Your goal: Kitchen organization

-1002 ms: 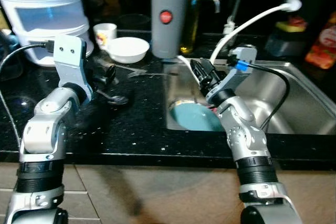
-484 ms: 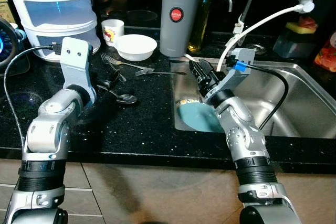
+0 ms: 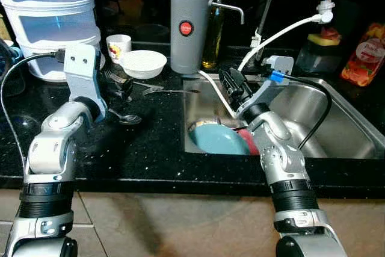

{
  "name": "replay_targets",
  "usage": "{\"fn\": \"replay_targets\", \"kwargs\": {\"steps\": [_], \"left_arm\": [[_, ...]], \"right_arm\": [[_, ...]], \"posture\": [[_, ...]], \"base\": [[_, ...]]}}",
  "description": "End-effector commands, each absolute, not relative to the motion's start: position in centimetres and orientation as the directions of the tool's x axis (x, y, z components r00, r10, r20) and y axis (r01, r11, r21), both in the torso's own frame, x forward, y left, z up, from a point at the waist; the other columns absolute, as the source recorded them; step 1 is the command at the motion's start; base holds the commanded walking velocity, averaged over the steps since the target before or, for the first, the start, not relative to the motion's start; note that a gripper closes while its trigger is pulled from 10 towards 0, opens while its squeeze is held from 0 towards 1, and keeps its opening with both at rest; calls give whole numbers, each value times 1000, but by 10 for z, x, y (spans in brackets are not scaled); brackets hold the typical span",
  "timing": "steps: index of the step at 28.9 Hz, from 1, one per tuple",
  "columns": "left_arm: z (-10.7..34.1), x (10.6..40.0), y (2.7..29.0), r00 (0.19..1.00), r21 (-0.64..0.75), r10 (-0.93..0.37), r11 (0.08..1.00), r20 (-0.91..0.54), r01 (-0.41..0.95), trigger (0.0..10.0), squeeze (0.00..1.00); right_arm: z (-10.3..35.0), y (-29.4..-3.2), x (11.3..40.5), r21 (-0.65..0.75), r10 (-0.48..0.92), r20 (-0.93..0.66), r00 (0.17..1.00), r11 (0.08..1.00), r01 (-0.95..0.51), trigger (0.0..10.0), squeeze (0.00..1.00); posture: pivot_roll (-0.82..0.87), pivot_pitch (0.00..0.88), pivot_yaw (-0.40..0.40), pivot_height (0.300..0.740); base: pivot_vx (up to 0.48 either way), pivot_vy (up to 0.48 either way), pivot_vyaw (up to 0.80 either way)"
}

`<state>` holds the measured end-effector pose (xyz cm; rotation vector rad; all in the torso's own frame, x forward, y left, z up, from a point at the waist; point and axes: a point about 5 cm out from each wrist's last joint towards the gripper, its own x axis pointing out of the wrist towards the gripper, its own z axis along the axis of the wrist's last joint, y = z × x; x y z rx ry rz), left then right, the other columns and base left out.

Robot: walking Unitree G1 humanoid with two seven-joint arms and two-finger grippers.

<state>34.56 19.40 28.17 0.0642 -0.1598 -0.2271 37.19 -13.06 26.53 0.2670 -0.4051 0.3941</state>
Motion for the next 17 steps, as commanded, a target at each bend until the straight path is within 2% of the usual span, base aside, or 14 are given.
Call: {"fn": "replay_targets", "kwargs": {"steps": [1,10,17], "left_arm": [[287,344,194,957,95,-235,970,169,222,10000,0],[287,343,194,955,95,-243,969,169,229,10000,0],[287,343,190,953,99,-252,966,168,239,10000,0]], "right_arm": [[267,-133,373,172,309,434,847,894,-414,10000,0],[266,-132,374,171,312,434,845,893,-417,10000,0],[267,-133,374,170,311,434,846,893,-416,10000,0]], "posture": [[54,41,-39,740],[54,41,-39,740],[53,41,-39,740]], "base": [[322,0,0],[310,0,0],[0,0,0]]}}
